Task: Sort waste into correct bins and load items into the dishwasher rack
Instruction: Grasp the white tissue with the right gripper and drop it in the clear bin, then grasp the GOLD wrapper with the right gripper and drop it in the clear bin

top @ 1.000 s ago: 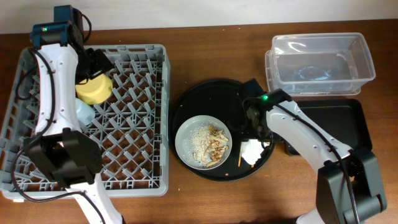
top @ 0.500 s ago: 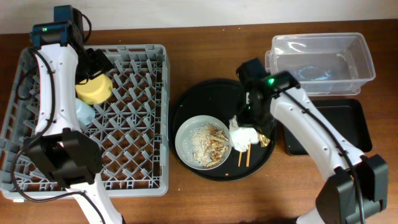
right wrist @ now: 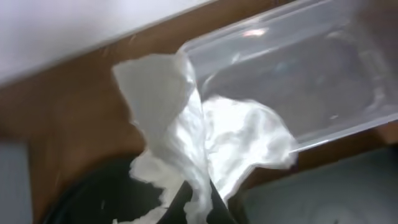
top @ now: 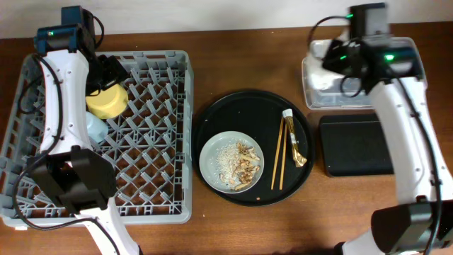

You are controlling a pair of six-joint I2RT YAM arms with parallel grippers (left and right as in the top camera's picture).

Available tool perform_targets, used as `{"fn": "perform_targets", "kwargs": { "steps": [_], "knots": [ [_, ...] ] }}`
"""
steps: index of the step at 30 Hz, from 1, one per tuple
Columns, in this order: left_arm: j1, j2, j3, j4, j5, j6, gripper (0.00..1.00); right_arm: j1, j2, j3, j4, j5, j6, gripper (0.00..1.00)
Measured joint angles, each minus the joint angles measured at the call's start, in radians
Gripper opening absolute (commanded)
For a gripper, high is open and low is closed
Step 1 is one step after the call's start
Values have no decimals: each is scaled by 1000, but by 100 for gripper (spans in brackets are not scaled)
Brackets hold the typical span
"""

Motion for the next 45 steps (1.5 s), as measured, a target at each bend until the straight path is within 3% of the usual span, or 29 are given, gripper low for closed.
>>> {"fn": "perform_targets", "kwargs": {
  "steps": [3, 6, 9, 13, 18, 19, 22, 25, 26, 29, 40, 45],
  "knots": [
    [0, 0, 0, 0, 0, 0, 99, -80, 26, 0, 102, -12, 35, 8],
    [0, 0, 0, 0, 0, 0, 99, -113, 144, 1, 256, -39, 57, 88],
    [0, 0, 0, 0, 0, 0, 99, -113, 263, 0, 264, -51, 53, 94],
    [0, 0, 0, 0, 0, 0, 99, -120, 270, 1, 149, -79, 46, 94],
    [0, 0, 0, 0, 0, 0, 99, -85, 165, 11, -164, -447, -233, 88],
    [0, 0, 0, 0, 0, 0, 99, -57, 156, 11, -216, -472, -276, 96],
    [0, 0, 0, 0, 0, 0, 99, 72, 148, -88, -251, -427, -341, 100],
    [0, 0, 0, -2, 0, 0, 99, 172, 154, -272, -151, -259, -274, 98],
    [0, 0, 0, -1, 0, 0, 99, 191, 154, -351, -101, -190, -235, 95],
    [0, 0, 0, 0, 0, 0, 99, 195, 159, -478, -15, -93, -183, 63],
    [0, 0, 0, 0, 0, 0, 99, 195, 159, -528, 75, -56, -157, 37],
    [0, 0, 0, 0, 0, 0, 99, 195, 159, -537, 101, -56, -154, 37]
  ]
}}
